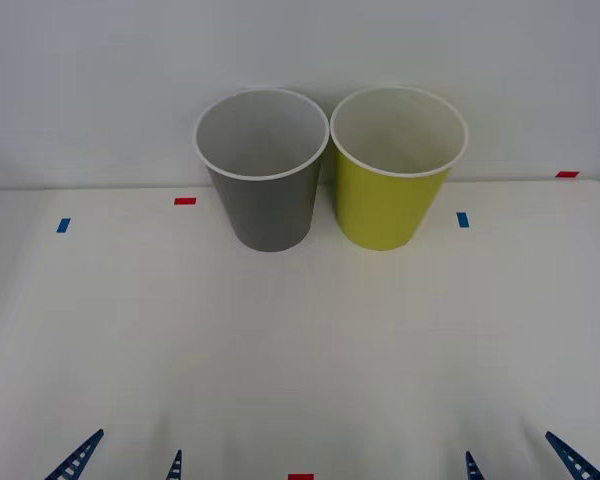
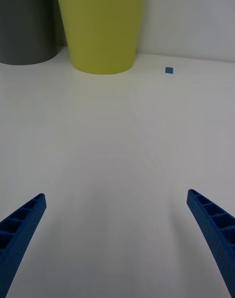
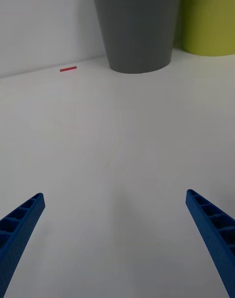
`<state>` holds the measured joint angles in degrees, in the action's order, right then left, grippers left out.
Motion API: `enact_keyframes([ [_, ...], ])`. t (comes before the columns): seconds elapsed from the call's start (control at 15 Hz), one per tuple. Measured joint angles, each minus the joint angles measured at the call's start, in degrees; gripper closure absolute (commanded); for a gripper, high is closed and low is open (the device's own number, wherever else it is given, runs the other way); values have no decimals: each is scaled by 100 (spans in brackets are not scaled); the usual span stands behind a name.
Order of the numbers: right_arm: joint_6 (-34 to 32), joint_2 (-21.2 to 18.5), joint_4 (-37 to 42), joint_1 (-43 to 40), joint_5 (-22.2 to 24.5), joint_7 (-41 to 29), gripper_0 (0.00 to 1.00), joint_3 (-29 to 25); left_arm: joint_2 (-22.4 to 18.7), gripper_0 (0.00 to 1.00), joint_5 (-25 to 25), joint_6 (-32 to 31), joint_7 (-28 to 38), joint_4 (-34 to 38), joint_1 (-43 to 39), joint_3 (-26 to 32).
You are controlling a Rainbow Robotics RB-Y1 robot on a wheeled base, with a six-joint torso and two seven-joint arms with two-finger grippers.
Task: Put cans in the gray bin and PET bottles in the light green bin.
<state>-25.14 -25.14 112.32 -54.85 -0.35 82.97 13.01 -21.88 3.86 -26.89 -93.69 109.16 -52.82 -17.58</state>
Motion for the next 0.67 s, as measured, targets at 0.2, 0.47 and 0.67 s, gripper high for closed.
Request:
enact_keyframes([
  [0.2, 0, 0, 0, 0, 0, 0, 0, 0, 0, 0, 0, 0, 0, 0, 0, 0],
  [0.47, 0, 0, 0, 0, 0, 0, 0, 0, 0, 0, 0, 0, 0, 0, 0, 0],
  [0.67, 0, 0, 0, 0, 0, 0, 0, 0, 0, 0, 0, 0, 0, 0, 0, 0],
])
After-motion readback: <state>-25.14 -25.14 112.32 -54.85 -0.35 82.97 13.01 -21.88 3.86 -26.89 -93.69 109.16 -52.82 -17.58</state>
